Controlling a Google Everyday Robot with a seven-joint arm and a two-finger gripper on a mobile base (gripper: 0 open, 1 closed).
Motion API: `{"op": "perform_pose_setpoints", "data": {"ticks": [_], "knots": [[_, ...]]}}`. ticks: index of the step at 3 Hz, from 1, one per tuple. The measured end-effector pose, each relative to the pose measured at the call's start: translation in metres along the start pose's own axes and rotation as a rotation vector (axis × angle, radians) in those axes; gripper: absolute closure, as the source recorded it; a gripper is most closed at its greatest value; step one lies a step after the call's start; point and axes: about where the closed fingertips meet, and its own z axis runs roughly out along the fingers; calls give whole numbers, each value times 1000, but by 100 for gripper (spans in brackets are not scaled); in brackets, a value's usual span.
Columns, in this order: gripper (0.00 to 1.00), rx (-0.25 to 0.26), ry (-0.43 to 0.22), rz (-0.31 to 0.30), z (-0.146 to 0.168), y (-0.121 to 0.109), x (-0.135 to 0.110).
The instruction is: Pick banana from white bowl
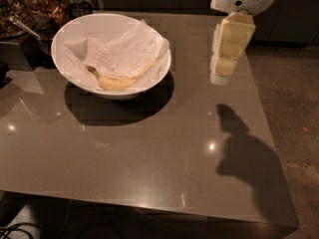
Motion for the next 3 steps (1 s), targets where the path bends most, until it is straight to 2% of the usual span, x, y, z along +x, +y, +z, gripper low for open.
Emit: {"op": "perform_pose_setpoints", "data": {"ticks": [1,2,3], "knots": [[0,34,-26,-8,-3,-7,-11],[0,63,-57,-53,0,-19,-37],[0,48,-53,-146,17,-32,-83]]}}
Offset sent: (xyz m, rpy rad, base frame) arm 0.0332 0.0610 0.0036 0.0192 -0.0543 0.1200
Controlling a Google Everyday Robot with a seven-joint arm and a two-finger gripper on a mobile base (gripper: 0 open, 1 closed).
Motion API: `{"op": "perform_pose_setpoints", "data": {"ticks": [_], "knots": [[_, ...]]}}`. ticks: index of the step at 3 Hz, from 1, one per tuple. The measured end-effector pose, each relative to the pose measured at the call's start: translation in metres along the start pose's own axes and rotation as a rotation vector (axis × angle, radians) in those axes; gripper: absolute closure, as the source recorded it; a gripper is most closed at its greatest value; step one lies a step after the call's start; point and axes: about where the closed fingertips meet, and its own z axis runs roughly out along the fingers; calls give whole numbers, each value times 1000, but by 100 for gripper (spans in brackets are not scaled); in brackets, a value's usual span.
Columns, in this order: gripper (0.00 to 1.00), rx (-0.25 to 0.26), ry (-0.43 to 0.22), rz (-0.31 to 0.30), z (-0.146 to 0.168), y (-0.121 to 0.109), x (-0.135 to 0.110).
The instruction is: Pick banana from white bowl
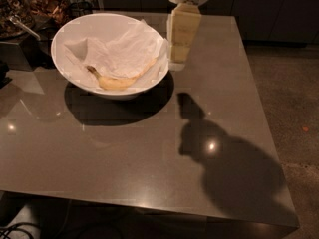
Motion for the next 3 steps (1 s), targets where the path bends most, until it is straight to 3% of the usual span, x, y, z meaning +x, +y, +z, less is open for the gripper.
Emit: {"op": "perform_pose_setpoints", "data": {"ticks": [1,3], "knots": [[0,-29,11,-70,23,-10,-33],[0,-84,30,-149,66,-29,-77]]}}
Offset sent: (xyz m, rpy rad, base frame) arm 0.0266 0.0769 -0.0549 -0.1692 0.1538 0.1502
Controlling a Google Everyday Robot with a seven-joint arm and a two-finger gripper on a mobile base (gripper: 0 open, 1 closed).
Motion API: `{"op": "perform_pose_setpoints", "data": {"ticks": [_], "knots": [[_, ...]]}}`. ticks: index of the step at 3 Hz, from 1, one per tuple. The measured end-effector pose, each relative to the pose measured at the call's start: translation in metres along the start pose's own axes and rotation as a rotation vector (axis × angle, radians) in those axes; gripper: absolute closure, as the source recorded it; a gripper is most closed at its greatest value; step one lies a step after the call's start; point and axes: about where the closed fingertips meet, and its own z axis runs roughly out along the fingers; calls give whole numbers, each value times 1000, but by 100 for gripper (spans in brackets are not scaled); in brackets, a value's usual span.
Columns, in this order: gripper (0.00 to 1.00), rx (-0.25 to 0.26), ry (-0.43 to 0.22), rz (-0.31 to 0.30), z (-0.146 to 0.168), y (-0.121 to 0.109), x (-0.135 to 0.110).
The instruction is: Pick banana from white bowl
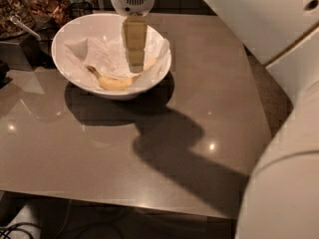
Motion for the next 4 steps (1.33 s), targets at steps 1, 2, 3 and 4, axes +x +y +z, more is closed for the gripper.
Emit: {"op": "perform_pose_setpoints", "data": {"ticks": [1,2,3,4], "knots": [[9,-22,-13,-17,17,-15,-13],[15,-54,-43,2,34,-28,-18],[22,-108,-59,26,55,-26,-15],[30,-168,-64,59,74,-15,-7]]}}
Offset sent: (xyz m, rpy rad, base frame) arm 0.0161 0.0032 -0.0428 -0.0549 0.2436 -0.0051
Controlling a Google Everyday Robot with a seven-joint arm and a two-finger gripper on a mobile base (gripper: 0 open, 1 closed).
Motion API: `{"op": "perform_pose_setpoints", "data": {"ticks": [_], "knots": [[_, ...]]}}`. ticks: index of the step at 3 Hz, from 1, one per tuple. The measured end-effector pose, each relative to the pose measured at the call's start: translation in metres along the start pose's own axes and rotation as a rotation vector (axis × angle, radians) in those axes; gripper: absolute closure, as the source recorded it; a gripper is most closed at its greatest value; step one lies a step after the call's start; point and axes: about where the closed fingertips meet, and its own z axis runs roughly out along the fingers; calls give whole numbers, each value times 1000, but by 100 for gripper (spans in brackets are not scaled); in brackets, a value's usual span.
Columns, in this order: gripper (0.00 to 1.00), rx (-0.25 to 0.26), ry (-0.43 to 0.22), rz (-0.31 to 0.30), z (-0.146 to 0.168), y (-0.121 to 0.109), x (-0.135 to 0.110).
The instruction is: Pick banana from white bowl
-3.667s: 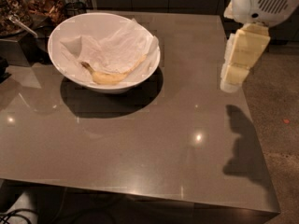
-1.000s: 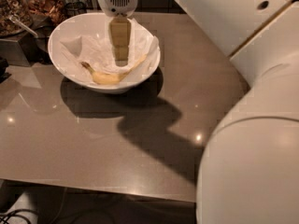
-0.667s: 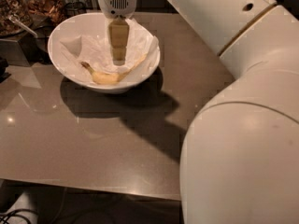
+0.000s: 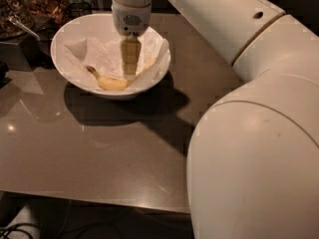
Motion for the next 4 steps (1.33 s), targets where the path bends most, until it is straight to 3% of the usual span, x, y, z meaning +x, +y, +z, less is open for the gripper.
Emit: {"op": "perform_pose_setpoints", "data": {"ticks": [1,3,4], "knots": [[30,-47,5,27,17,5,9],[40,-75,29,35,33,1,11],[39,-87,41,37,41,0,12]]}}
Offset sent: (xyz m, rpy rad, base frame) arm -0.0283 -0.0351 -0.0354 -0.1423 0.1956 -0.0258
